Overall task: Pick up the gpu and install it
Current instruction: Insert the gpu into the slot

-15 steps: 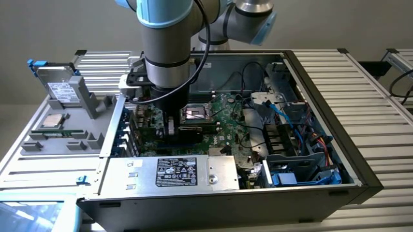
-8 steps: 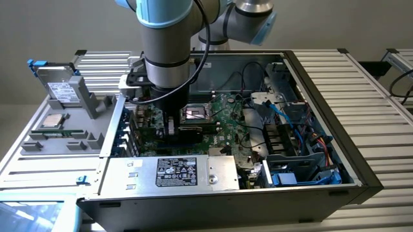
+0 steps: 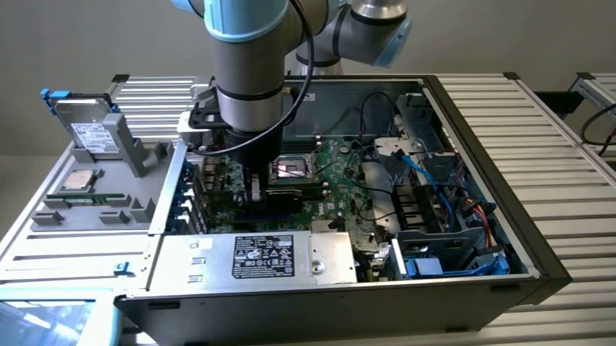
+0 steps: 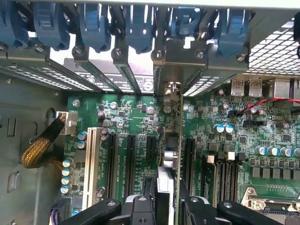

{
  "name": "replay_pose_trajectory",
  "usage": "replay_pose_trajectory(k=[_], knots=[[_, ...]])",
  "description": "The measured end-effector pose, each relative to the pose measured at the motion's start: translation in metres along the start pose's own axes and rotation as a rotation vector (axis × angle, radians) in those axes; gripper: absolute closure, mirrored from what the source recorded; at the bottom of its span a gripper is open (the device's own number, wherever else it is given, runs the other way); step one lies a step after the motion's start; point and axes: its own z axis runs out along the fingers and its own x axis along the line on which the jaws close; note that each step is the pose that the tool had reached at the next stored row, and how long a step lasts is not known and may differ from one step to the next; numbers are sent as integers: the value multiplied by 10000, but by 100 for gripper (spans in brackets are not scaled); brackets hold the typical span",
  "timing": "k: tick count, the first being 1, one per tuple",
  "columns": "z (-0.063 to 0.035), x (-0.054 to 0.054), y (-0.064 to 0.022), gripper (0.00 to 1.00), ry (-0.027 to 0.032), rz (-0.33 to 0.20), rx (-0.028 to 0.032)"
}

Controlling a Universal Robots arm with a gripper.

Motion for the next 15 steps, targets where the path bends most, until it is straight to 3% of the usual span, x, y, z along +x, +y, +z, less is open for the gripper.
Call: replay_pose_trajectory(k=[15], knots=[[9, -1, 17, 71, 0, -4, 3]])
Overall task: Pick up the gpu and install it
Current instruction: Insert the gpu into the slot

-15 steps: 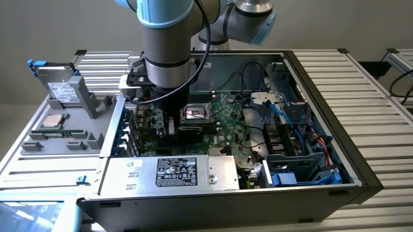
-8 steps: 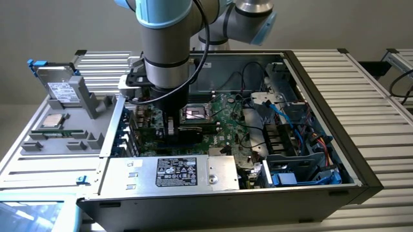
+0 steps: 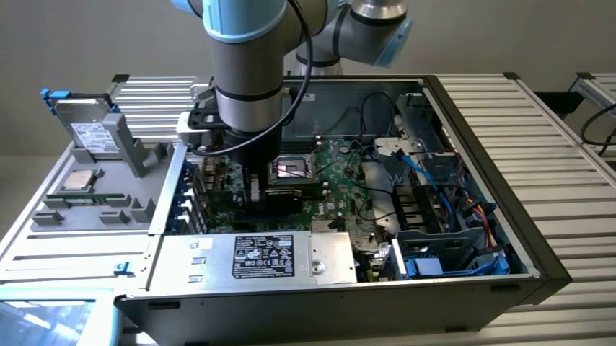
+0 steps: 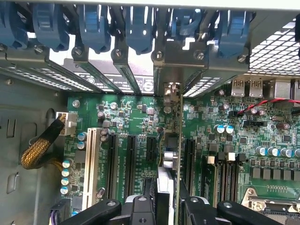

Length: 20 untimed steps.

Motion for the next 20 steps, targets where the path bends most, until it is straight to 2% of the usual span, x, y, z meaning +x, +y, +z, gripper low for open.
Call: replay_pose_trajectory(k=[20], knots=[[23, 1, 4, 71, 1, 11, -5]])
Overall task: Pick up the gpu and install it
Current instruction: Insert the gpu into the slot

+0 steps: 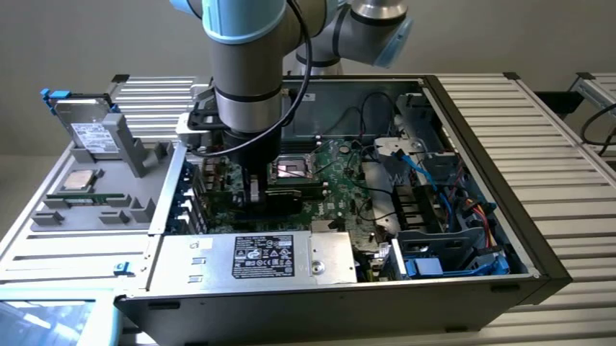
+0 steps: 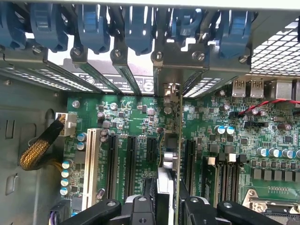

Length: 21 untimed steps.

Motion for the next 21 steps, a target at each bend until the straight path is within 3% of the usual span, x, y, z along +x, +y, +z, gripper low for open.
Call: replay_pose_trajectory(k=[21], knots=[[18, 0, 0, 71, -1, 27, 0]])
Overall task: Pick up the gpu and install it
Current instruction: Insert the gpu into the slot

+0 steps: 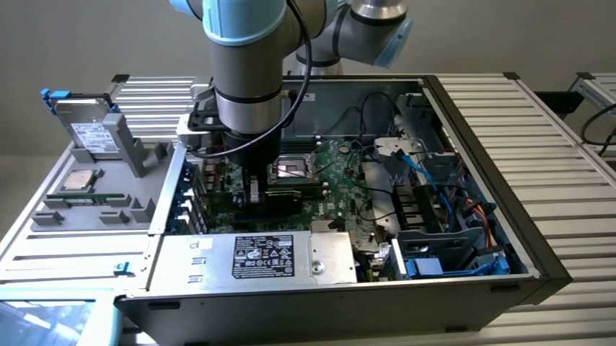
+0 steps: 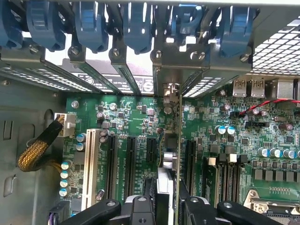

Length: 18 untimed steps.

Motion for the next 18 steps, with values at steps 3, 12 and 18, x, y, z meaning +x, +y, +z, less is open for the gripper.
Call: replay_pose_trajectory(k=[3, 12, 18], knots=[[4, -1, 3, 64, -10, 12, 3], [-290, 5, 12, 58, 5, 17, 22], [-564, 10, 24, 58, 18, 28, 22]])
